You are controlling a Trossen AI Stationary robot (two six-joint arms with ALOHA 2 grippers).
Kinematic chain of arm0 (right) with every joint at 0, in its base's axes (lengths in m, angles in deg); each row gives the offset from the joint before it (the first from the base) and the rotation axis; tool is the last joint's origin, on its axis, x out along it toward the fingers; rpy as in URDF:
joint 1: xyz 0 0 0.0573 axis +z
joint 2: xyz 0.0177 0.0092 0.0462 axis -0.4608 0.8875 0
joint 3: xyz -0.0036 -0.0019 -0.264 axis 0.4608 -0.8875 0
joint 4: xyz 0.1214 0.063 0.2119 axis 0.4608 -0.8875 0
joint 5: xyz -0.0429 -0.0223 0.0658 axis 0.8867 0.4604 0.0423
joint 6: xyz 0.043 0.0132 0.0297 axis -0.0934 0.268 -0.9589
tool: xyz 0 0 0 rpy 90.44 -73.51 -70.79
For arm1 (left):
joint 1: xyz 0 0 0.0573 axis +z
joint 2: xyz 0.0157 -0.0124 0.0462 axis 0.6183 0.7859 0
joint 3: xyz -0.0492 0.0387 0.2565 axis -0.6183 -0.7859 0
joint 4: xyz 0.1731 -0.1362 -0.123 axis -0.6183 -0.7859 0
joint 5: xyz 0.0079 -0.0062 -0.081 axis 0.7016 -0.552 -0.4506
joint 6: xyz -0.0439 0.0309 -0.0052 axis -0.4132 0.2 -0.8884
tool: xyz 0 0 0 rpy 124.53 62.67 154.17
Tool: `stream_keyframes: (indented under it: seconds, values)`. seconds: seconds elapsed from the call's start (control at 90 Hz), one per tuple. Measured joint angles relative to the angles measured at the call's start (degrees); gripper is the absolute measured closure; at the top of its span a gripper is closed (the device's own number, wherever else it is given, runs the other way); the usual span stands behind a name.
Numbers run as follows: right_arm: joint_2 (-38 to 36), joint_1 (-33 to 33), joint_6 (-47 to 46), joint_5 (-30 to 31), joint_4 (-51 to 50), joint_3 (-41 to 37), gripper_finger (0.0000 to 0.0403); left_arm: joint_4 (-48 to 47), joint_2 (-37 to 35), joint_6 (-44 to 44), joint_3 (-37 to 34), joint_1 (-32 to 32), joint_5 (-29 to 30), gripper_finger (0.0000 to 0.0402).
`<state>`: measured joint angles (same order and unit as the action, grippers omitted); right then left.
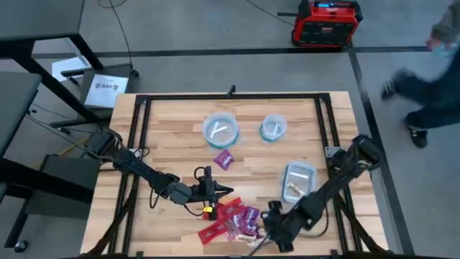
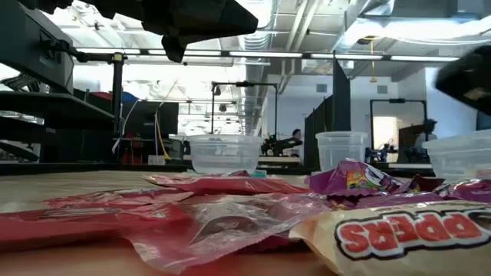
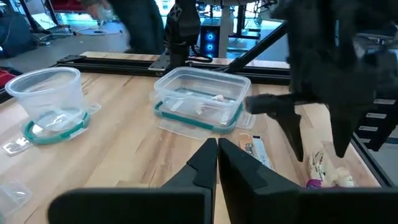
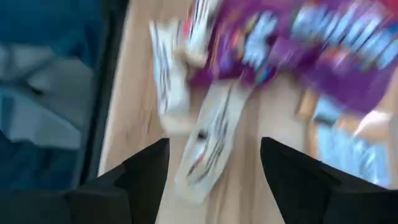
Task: Sort candy
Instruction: Put the light yellow candy into the rectangular transparent bin
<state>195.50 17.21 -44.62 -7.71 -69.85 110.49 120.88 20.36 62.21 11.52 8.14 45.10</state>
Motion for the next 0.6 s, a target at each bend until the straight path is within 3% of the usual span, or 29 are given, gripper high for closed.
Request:
stream_keyframes:
  seconds: [0.256,0.344,0.489,0.6]
  values:
    - [6.15,0.29,-5.97,0.72,-4.02,3.23,0.0183,-0.04,0.00,-0.06,0.04,-0.08,-0.03,0.0402]
    - [5.97,-0.16,-9.54,0.72,-4.87,3.21,0.0234,-0.04,0.00,-0.01,0.04,-0.16,-0.07,0.0402]
    - [3.84,-0.23,-9.25,0.26,-6.26,2.89,0.0365,-0.15,0.00,-0.04,0.04,-0.14,-0.09,0.0402]
    - [0.17,-0.17,-9.90,-0.33,-8.74,2.73,0.0388,-0.15,0.00,-0.04,0.04,-0.14,-0.09,0.0402]
